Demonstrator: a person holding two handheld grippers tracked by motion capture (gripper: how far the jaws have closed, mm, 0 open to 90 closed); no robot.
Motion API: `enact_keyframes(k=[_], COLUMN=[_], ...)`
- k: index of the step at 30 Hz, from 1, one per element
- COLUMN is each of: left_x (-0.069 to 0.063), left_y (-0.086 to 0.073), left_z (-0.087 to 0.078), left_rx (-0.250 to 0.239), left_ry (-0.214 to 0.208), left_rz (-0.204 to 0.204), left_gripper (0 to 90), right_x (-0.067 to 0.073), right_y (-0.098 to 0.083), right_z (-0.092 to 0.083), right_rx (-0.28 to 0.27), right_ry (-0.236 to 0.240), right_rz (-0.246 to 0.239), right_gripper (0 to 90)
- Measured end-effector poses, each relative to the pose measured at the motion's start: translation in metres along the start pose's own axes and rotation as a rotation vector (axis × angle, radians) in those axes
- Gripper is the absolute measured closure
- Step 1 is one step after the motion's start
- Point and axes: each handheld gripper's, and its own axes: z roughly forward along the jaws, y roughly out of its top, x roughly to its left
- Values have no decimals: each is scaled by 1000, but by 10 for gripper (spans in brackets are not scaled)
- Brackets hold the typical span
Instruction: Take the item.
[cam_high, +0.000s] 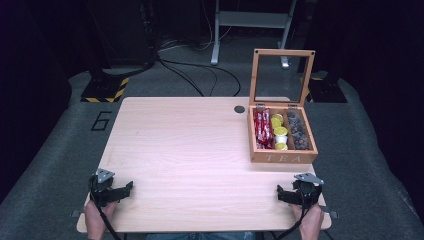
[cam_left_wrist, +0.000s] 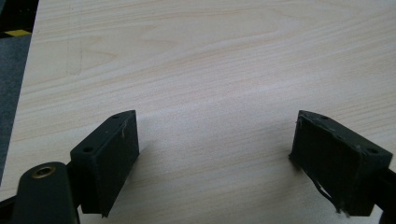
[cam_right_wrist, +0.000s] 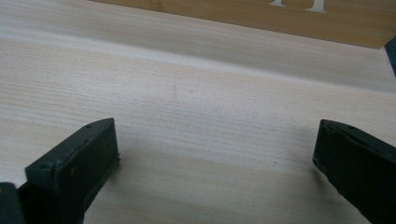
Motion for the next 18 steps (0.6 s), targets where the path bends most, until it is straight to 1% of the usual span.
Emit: enact_keyframes(k=[1,2,4,5,6,7,8,9,11,12,13,14,16,18], left_x=[0,0,0,1,0,0,0,0,0,0,0,0,0,-1], left_y=[0,0,0,0,0,0,0,0,0,0,0,0,0,0], left_z=[0,0,1,0,1,1,1,1,2,2,2,3,3,3], left_rx=[5,-2,-9,0,-6,-4,-4,-2,17,17,32,38,35,36], left_ry=[-1,-3,1,-4,-3,-6,-6,-13,-23,-23,-29,-30,-28,-30], left_rz=[-1,-14,-16,-14,-17,-18,-18,-10,3,3,9,12,9,10], left_gripper=[148,148,148,148,147,147,144,130,76,48,14,14,1,1], right_x=[1,0,0,-1,-2,-3,-3,-2,-1,-1,2,2,3,6], right_y=[1,1,2,2,3,4,4,7,10,10,13,13,17,24], right_z=[0,0,0,0,-1,-2,-2,-6,-11,-11,-16,-16,-20,-25], right_rx=[-3,10,15,13,15,-2,-2,-4,-10,-10,-18,-18,-23,-21], right_ry=[-3,2,1,8,10,32,32,50,64,64,72,72,82,91], right_rz=[8,4,13,16,20,33,33,50,48,48,44,44,41,31], right_gripper=[0,0,0,0,0,0,0,0,0,0,1,1,2,2])
